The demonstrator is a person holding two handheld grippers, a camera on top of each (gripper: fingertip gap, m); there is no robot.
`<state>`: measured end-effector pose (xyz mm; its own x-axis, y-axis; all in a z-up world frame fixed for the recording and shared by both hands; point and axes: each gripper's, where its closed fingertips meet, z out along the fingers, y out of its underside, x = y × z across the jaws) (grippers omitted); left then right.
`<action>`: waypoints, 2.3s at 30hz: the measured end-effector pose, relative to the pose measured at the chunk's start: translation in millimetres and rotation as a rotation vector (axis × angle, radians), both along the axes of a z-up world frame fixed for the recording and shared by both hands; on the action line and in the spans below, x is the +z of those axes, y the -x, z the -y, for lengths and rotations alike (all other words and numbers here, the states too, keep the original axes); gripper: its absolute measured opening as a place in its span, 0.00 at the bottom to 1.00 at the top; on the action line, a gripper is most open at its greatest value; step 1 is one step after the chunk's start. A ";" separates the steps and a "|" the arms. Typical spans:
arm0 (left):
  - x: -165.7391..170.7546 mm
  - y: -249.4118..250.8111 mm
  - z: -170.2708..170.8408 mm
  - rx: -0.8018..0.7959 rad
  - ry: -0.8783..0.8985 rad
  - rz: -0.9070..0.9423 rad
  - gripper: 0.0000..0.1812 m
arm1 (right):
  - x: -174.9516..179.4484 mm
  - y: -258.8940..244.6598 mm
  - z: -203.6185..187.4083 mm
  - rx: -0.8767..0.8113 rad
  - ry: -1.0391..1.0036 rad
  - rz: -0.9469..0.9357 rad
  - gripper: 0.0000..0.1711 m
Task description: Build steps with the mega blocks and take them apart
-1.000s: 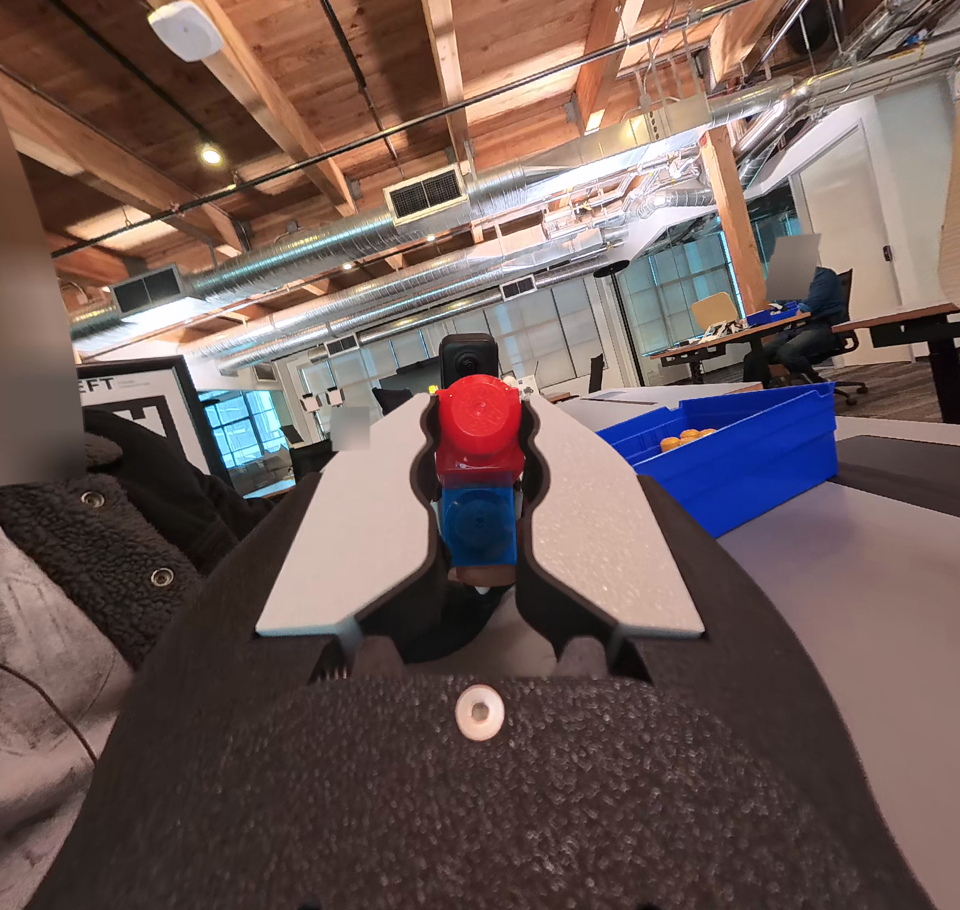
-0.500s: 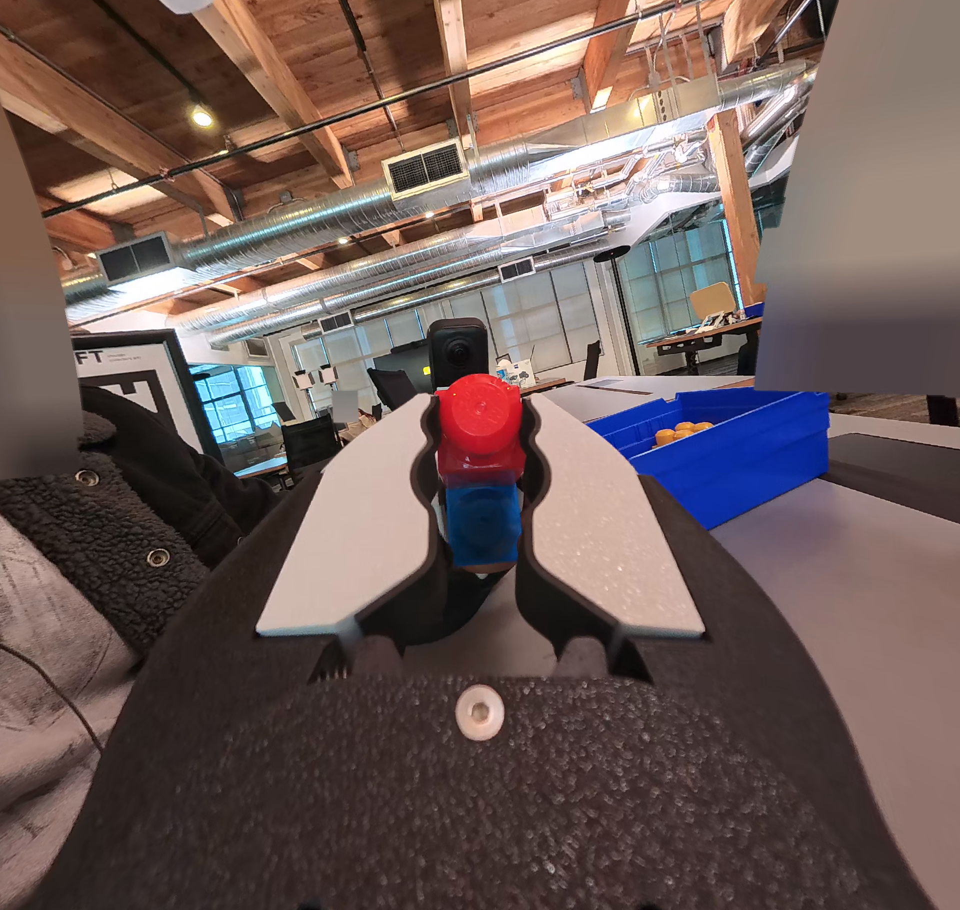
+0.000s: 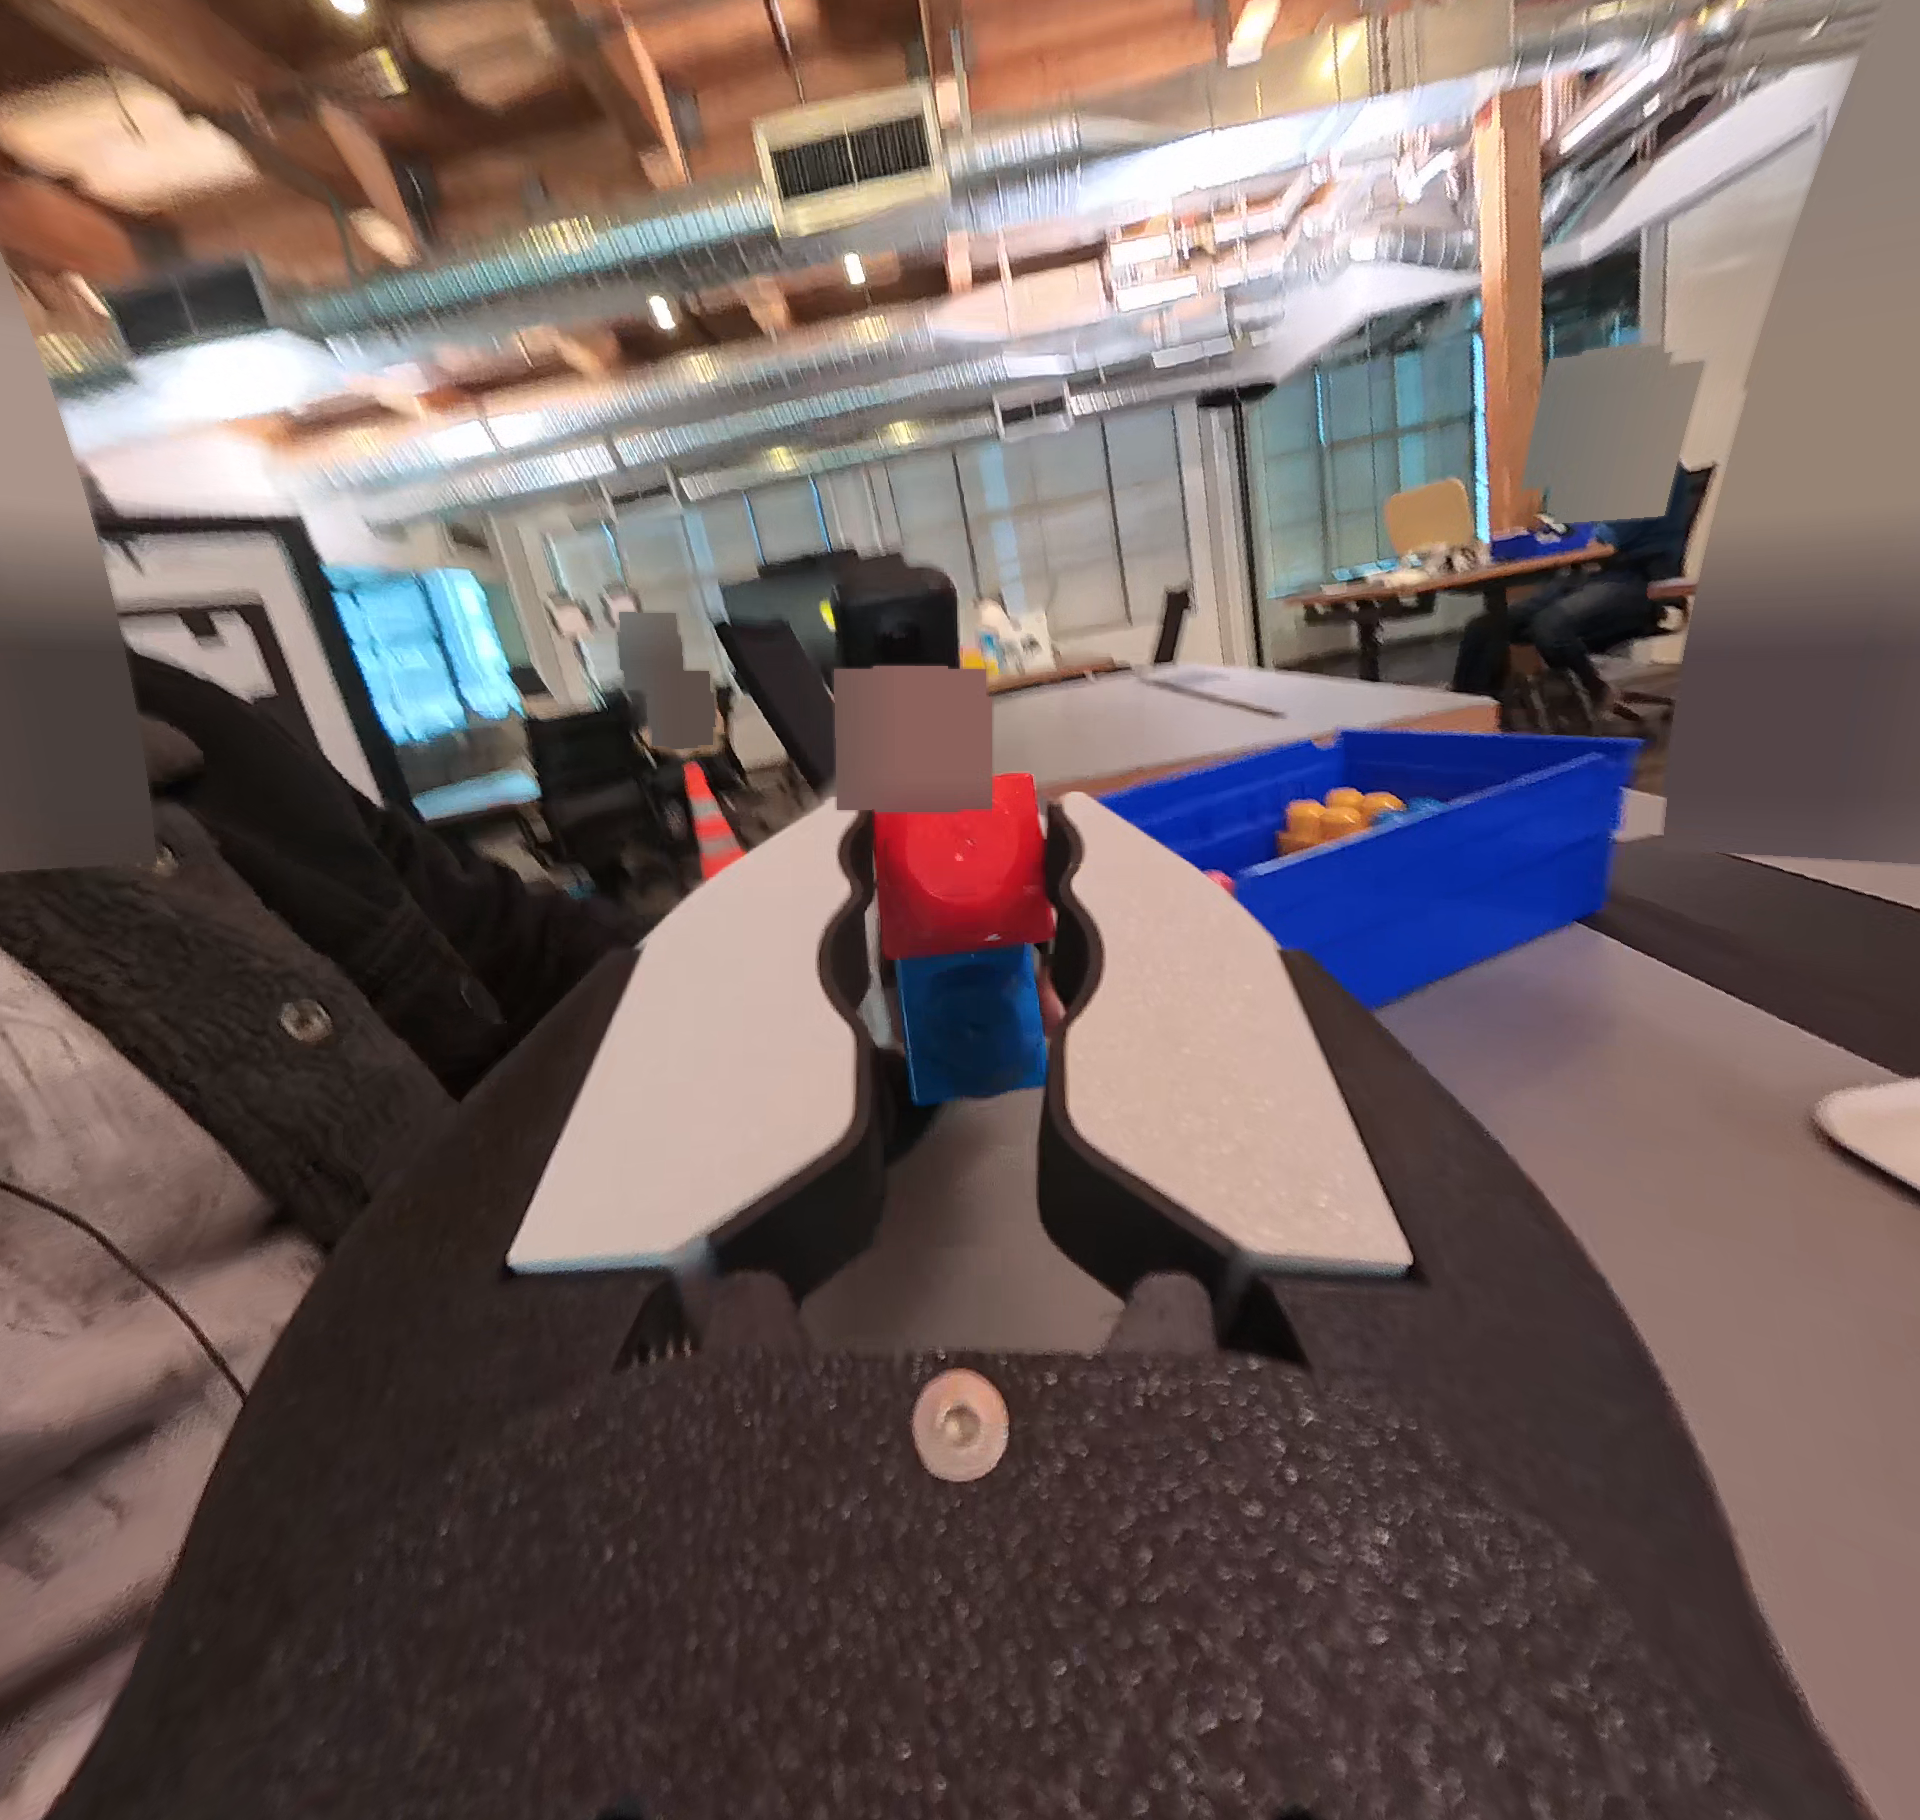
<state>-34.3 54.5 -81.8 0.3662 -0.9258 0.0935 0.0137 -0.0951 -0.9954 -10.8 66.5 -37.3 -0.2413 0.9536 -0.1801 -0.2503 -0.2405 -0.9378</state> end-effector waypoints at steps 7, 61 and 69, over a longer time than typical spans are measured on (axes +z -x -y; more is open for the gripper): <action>-8.4 0.6 -1.2 -0.002 -0.002 -0.041 0.21 | -20.3 -11.1 0.5 -0.016 -0.187 0.265 0.30; -26.1 29.5 -43.5 0.295 -0.018 -0.092 0.00 | -77.8 -269.5 -178.2 -0.370 -0.226 1.521 0.18; -32.7 22.7 -40.3 0.269 -0.023 -0.121 0.00 | -114.9 -249.5 -194.2 -0.326 -0.288 1.610 0.18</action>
